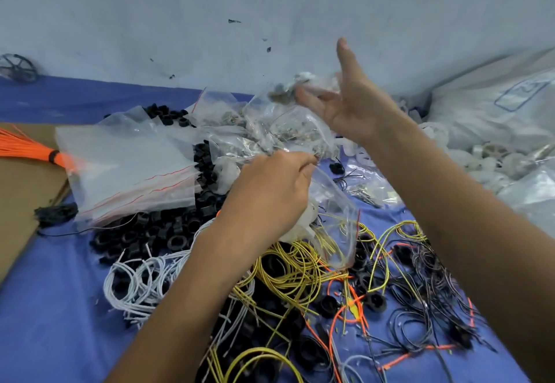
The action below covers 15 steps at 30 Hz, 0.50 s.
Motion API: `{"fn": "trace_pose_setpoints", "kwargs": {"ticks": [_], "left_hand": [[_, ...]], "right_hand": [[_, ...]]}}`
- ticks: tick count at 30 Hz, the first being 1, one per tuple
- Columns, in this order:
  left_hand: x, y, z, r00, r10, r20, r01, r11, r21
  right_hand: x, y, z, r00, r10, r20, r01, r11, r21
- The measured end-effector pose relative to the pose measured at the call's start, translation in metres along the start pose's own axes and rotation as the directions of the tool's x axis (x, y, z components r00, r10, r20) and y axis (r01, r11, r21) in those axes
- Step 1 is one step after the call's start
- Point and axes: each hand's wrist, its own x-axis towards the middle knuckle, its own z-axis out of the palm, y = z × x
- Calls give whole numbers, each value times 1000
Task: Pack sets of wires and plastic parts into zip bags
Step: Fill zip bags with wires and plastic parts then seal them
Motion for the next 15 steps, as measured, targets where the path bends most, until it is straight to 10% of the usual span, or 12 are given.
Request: {"fn": "trace_pose_setpoints", "kwargs": {"ticks": [5, 15], "left_hand": [[1, 4, -2, 1000, -13, 20, 13, 1000, -4], [-2, 9, 0, 1000, 16, 9, -16, 1000, 16]], "right_hand": [[-93, -15, -24, 987, -90, 131, 57, 970, 237], [-179, 76, -40, 993, 122, -8, -119, 979, 166]]}}
